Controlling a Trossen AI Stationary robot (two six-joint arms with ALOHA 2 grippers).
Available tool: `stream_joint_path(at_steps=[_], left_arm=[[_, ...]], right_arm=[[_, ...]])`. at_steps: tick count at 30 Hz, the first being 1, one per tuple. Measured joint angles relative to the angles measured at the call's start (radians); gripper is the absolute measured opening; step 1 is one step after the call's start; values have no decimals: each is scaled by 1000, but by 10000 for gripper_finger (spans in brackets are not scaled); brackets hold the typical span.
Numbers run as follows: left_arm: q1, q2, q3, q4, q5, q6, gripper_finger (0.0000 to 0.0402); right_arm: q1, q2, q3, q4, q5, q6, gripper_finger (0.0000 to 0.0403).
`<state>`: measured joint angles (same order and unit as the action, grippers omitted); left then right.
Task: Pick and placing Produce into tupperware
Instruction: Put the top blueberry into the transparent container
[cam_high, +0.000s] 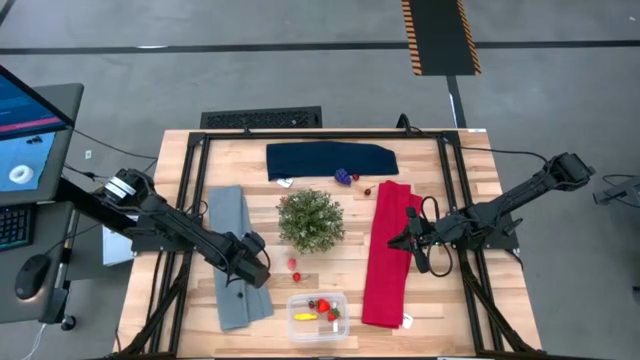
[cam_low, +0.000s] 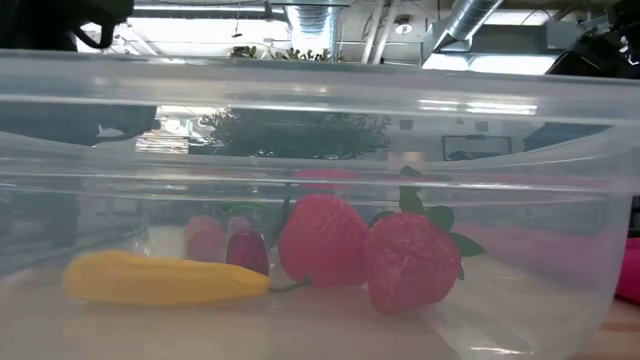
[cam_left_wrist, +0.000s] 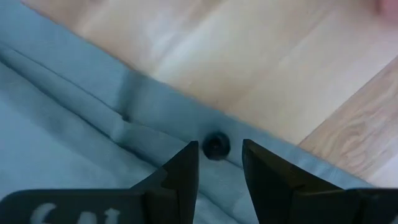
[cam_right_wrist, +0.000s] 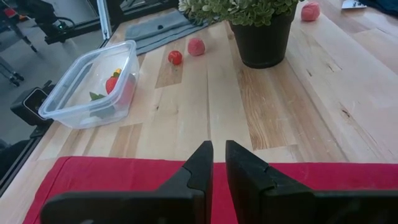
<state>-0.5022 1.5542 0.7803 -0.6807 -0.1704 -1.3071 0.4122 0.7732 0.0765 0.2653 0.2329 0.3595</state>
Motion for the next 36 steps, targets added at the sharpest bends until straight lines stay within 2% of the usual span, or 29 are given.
stream_joint_path(at_steps=[12,22,36], left_arm=[[0,2,0,2,-1,9,101],[-1,-1,2,6,-24,29,7],[-4,1,1,21,-21,47,0]], right_arm=[[0,0,0,-1,0,0,65],[0,0,0,-3,0,0,65],[0,0,0,-3,0,0,65]])
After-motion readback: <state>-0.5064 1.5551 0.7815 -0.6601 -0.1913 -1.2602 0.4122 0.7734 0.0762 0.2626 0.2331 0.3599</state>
